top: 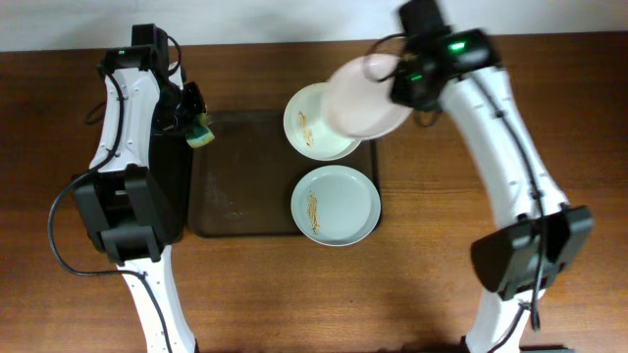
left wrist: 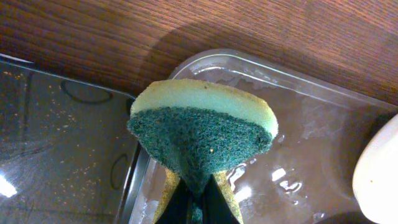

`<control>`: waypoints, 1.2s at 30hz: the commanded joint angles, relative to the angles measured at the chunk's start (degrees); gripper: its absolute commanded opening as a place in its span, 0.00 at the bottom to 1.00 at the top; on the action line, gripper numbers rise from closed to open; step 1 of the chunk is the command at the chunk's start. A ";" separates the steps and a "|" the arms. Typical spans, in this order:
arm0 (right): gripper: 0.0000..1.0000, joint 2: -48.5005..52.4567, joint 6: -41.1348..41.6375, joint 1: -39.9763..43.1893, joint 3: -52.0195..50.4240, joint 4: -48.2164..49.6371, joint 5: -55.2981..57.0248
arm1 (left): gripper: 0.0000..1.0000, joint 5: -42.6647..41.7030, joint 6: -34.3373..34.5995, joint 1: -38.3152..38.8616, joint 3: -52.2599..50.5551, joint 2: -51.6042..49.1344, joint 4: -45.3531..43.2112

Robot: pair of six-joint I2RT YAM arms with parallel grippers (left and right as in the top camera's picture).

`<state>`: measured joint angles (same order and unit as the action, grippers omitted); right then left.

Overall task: Clean dirty plates on tray and stack at the side
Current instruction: 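Carry the pinkish plate right and set it on the table, then move right gripper back and grip the pale green plate rim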

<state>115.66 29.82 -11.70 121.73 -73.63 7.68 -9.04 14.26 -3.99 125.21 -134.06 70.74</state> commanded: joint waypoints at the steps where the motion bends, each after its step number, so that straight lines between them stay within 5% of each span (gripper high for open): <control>1: 0.04 -1.07 -0.96 8.79 -0.09 -1.49 -4.48 | 0.01 -0.17 -1.11 -0.04 1.22 -0.28 0.02; 10: 0.04 -0.96 -1.03 23.19 -17.81 2.78 -4.46 | 0.01 -0.17 -1.09 0.22 1.22 -0.31 0.00; 24: 0.05 -0.87 -0.46 25.73 -36.65 15.98 -4.07 | 0.01 -0.20 -1.09 0.24 1.22 -0.31 -0.15; 25: 0.09 -0.87 -0.46 25.70 -36.61 15.85 -4.07 | 0.01 -0.20 -1.11 0.24 1.22 -0.31 -0.13; 26: 0.38 -0.87 -0.46 25.70 -36.26 15.21 -4.07 | 0.01 -0.20 -1.09 0.24 1.22 -0.31 -0.13; 28: 0.60 -0.98 -1.44 25.70 -33.29 11.87 -4.07 | 0.01 -0.20 -1.11 0.24 1.22 -0.31 -0.15; 36: 0.66 -7.41 -8.59 13.84 -17.16 0.90 -17.59 | 0.01 0.04 -1.14 0.24 1.22 -0.31 0.00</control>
<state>110.39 23.24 8.16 103.70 -71.26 -4.71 -9.04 14.26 -3.88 125.23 -134.06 70.74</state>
